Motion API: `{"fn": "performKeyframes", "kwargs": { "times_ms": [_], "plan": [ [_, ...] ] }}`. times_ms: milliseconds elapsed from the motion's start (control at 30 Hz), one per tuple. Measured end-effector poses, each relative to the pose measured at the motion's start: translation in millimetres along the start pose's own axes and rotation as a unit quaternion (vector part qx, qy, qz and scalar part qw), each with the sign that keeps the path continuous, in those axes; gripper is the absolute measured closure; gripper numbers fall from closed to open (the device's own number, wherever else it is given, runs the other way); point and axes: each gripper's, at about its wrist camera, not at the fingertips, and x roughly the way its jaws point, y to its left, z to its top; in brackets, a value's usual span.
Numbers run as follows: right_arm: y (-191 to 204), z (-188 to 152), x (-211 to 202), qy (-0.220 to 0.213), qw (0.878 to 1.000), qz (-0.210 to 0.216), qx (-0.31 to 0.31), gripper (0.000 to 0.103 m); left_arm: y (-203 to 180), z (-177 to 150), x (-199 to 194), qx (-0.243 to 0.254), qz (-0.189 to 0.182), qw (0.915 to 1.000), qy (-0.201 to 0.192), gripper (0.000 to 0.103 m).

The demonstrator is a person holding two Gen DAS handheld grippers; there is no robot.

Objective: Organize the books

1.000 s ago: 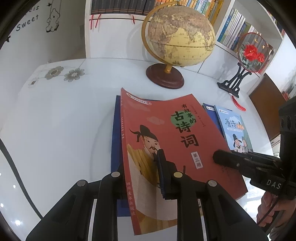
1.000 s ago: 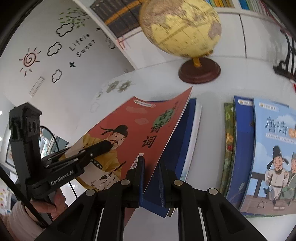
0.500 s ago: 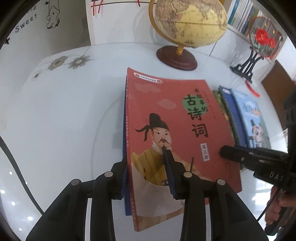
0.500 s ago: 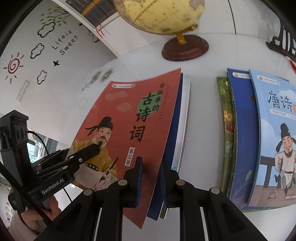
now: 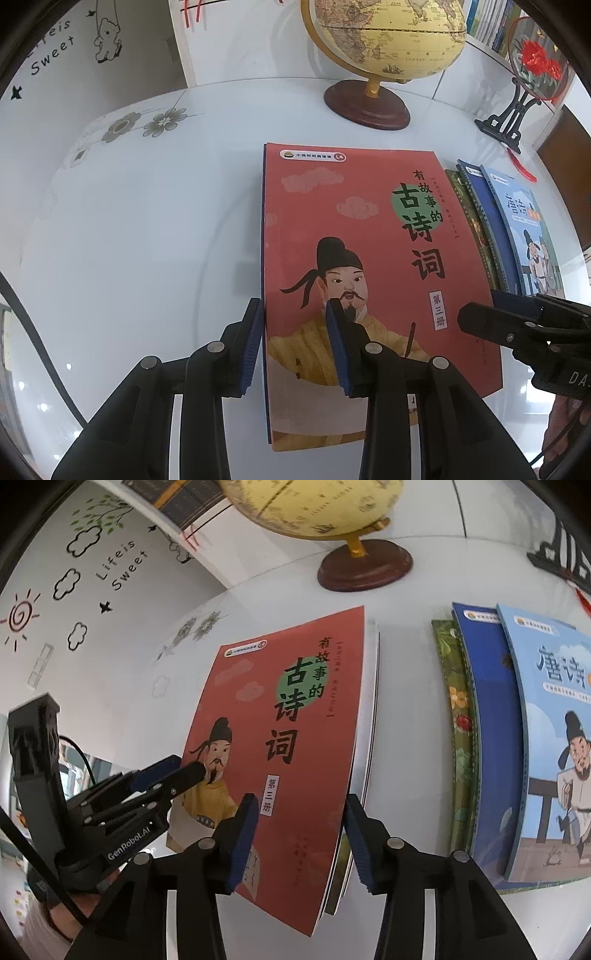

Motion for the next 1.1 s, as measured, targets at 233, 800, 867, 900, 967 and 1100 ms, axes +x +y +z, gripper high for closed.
{"fn": "performKeyframes", "kwargs": {
  "times_ms": [233, 800, 867, 900, 967, 1100],
  "plan": [
    [-7.0, 1.8, -14.9, -0.02, 0.999, -0.023, 0.01, 0.052, 18.6, 2.1, -12.0, -0.026, 0.01, 0.9996, -0.006, 0.071],
    [-72.2, -13.3, -71.8, -0.052, 0.995, -0.001, 0.089, 0.051, -26.1, 11.9, -28.8, -0.038, -0.044, 0.9983, 0.01, 0.071],
    [-80.6, -15.9, -80.4, -0.055, 0.994, -0.006, 0.091, 0.051, -37.2, 15.8, -28.7, -0.049, -0.058, 0.9971, 0.009, 0.071],
    [-86.7, -17.7, -86.0, -0.058, 0.994, -0.009, 0.092, 0.051, -43.0, 17.4, -27.8, -0.051, -0.061, 0.9968, 0.011, 0.071],
    [-99.6, -19.7, -94.8, -0.06, 0.994, -0.016, 0.095, 0.051, -57.6, 21.2, -24.9, -0.053, -0.068, 0.9961, 0.017, 0.071],
    [-132.6, -25.2, -114.4, -0.065, 0.991, -0.027, 0.111, 0.051, -90.3, 26.2, -20.5, -0.047, -0.078, 0.9956, 0.021, 0.071]
  ]
}}
